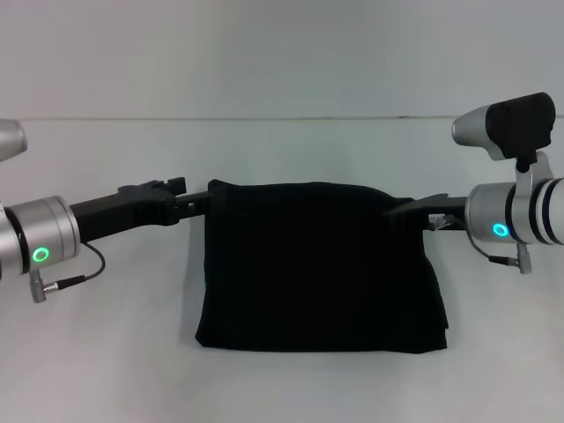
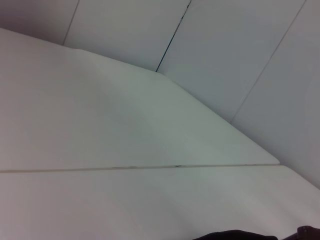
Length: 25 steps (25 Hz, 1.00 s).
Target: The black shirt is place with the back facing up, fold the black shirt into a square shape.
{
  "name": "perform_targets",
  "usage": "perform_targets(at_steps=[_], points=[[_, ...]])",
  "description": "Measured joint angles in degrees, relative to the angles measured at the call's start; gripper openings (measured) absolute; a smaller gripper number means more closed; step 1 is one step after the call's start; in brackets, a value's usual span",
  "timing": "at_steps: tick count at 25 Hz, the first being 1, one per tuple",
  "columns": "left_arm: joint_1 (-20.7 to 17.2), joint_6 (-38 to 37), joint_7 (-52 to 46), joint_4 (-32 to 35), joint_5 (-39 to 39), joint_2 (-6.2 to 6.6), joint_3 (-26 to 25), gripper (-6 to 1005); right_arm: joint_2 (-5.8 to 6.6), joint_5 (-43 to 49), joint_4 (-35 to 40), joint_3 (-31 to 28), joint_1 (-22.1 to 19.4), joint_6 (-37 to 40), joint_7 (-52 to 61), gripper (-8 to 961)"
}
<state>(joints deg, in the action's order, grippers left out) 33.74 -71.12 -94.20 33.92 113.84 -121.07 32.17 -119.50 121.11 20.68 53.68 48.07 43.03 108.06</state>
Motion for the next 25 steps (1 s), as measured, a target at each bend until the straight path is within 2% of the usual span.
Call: perform_targets(at_steps=[7,12,18,25], points=[[-0.2,0.5,0.0,0.0,-0.1,-0.11,0.0,947,-0.22,-2.3,1.5,0.5,0.3,-4.9,-2.3,-2],[-0.3,0.5,0.0,0.0,-0.1,-0.13,0.0,947,0.12,-7.3,3.8,0.4,-0.7,-0.8,-4.4,-2],[-0.3,0.6,0.1,0.0,-0.2,-0.15,0.0,947,0.35,-7.4,3.1,0.9,-1.1,3.6,-3.3,-1],[-0.3,0.6,0.0,0.0,-0.1,-0.32,0.3,947,0.8,-7.3,1.5,1.9,-3.3,3.8,-2.1,-1]])
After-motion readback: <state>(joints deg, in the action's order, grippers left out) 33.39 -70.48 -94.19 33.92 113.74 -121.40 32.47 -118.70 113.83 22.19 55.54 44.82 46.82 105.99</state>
